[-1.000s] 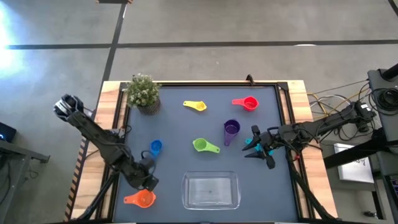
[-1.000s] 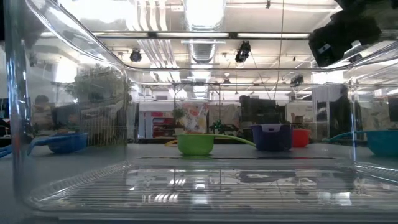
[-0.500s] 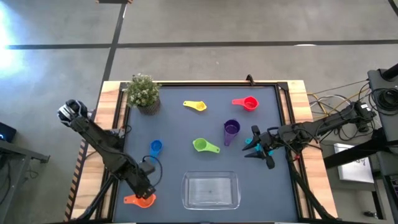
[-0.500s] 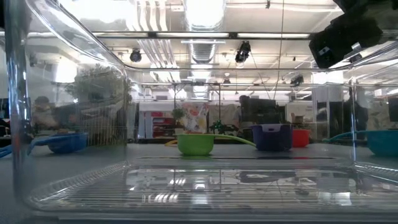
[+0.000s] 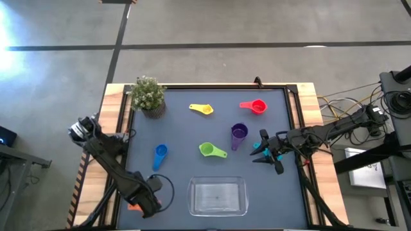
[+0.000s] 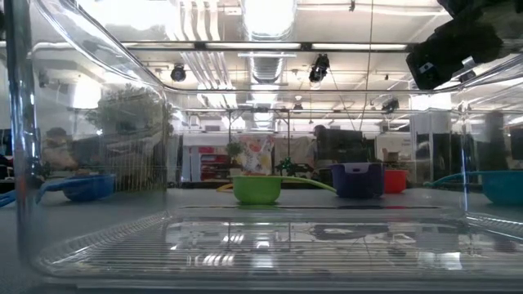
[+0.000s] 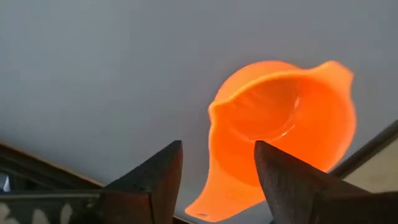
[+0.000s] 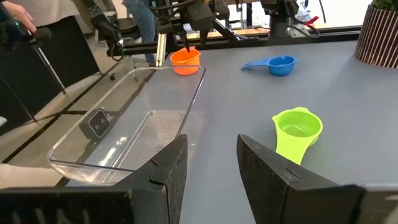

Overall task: Nest measuring cups in basket
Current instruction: Stack the orange measuring cup on the purple measuring cup

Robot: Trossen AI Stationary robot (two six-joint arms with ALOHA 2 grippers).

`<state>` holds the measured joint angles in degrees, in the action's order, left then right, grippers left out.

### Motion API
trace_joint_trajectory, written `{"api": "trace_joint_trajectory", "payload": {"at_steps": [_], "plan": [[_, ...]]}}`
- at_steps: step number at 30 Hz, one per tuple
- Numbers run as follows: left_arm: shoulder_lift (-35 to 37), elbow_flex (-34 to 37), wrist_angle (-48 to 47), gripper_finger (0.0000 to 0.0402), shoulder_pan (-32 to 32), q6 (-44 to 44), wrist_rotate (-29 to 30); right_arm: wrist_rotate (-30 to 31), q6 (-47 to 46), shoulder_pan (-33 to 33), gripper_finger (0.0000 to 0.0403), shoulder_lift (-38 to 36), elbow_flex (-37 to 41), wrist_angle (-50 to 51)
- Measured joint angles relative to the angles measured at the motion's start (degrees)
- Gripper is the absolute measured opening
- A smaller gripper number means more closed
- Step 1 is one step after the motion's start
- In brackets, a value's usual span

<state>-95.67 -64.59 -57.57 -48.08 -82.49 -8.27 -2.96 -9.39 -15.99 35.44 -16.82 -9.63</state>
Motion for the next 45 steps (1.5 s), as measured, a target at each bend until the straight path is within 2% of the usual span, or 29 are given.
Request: {"api": "trace_joint_trajectory", "payload": {"at_steps": [5, 12, 16, 20, 23, 27, 34, 36, 41, 45], "plan": [[0.36, 3.03, 0.62, 0.018, -1.62, -3.13, 0.02, 0.0, -0.02, 0.0, 0.0128, 0.0, 0.0, 0.02], [0.36, 7.85, 8.58, 0.0157, -1.92, -2.23, 0.17, 0.0, -0.66, -0.01, 0.0128, 0.0, 0.0, 0.39], [0.42, 8.2, 10.98, 0.0108, -1.73, -0.54, 0.17, 0.0, -0.68, -0.01, 0.0128, 0.0, 0.0, 0.39], [1.66, 8.25, 10.71, 0.0021, -1.65, -0.91, 0.19, 0.0, -0.57, 0.0, 0.0128, 0.0, 0.0, 0.39], [4.22, 8.21, 8.33, 0.001, -0.96, -3.9, 0.89, 0.0, -0.52, -0.01, 0.0128, 0.0, 0.0, 0.37], [8.94, 5.45, 0.65, 0.0003, 1.05, -6.14, 7.72, 0.0, -0.52, -0.01, 0.0128, 0.0, 0.0, 0.39], [15.95, -4.58, -11.53, 0.0002, 9.9, -3.08, 28.22, 0.0, -0.52, 0.0, 0.0128, 0.0, 0.0, 0.39], [16.88, -7.18, -15.27, 0.0001, 13.47, -1.35, 32.12, 0.0, -0.52, 0.0, 0.0128, 0.0, 0.0, 0.4], [16.93, -12.28, -13.76, 0.0001, 24.81, 10.78, 32.76, 0.0, -0.63, 0.0, 0.0128, -0.02, 0.02, 1.64], [14.61, -13.92, -3.56, 0.0001, 34.65, 24.52, 32.08, 0.03, -0.14, 0.0, 0.0128, -0.72, -0.16, 2.29]]}}
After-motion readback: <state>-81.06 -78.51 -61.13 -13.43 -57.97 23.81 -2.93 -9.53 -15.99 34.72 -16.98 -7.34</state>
